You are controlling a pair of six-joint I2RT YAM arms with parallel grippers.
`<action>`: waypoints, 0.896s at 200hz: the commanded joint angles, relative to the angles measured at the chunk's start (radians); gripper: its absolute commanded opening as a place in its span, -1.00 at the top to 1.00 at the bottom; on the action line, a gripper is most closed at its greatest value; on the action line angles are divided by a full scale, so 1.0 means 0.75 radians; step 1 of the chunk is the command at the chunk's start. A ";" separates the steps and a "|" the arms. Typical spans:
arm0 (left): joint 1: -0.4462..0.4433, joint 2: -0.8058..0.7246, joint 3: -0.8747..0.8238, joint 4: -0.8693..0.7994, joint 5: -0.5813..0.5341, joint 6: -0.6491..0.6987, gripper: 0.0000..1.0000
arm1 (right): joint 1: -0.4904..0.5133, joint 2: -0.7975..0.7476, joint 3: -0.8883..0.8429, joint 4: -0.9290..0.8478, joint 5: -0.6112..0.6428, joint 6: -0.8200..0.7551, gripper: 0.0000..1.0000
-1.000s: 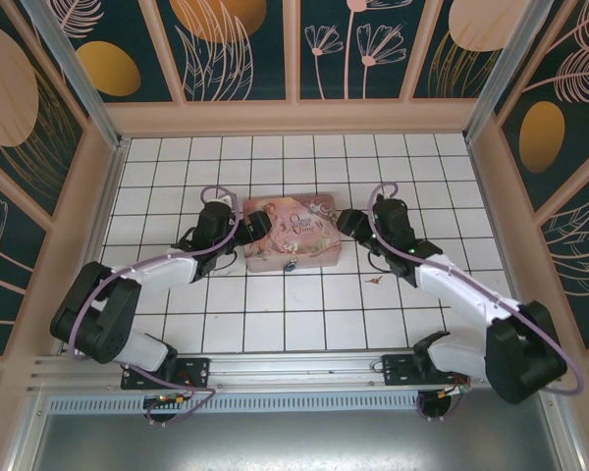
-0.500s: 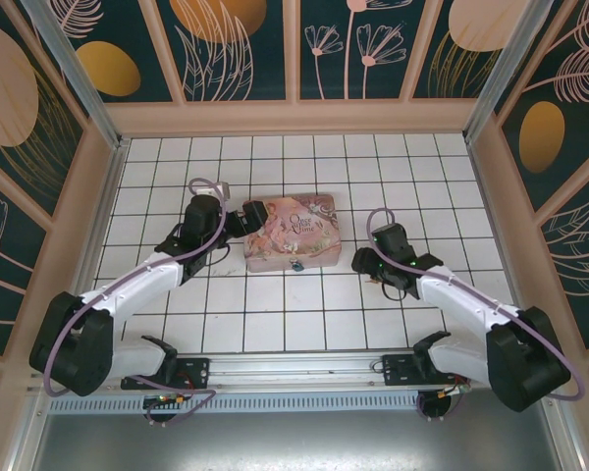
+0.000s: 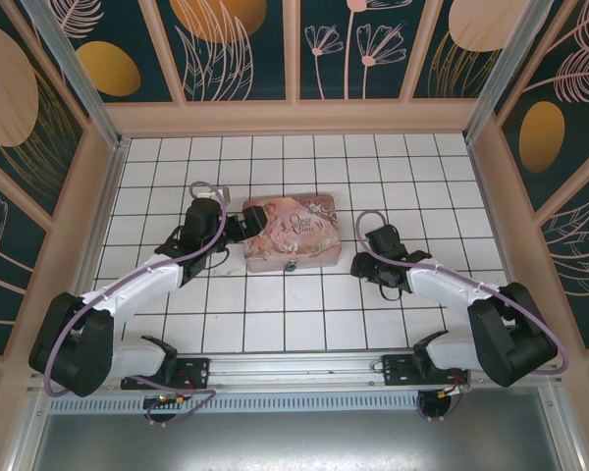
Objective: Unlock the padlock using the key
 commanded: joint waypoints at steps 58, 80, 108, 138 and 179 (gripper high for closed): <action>0.007 0.039 -0.021 0.069 0.039 -0.009 -0.97 | 0.062 -0.007 -0.028 -0.126 -0.091 0.054 -0.14; 0.006 0.041 -0.022 0.074 0.039 -0.007 -0.97 | 0.117 -0.020 -0.018 -0.166 -0.103 0.093 -0.14; 0.008 0.046 -0.027 0.084 0.039 -0.005 -0.97 | 0.193 -0.019 -0.011 -0.206 -0.112 0.135 -0.13; 0.006 0.052 -0.030 0.088 0.042 -0.006 -0.97 | 0.244 -0.003 0.010 -0.244 -0.058 0.145 -0.12; 0.007 0.048 -0.035 0.087 0.047 -0.006 -0.97 | 0.254 -0.004 0.059 -0.309 0.073 0.122 -0.12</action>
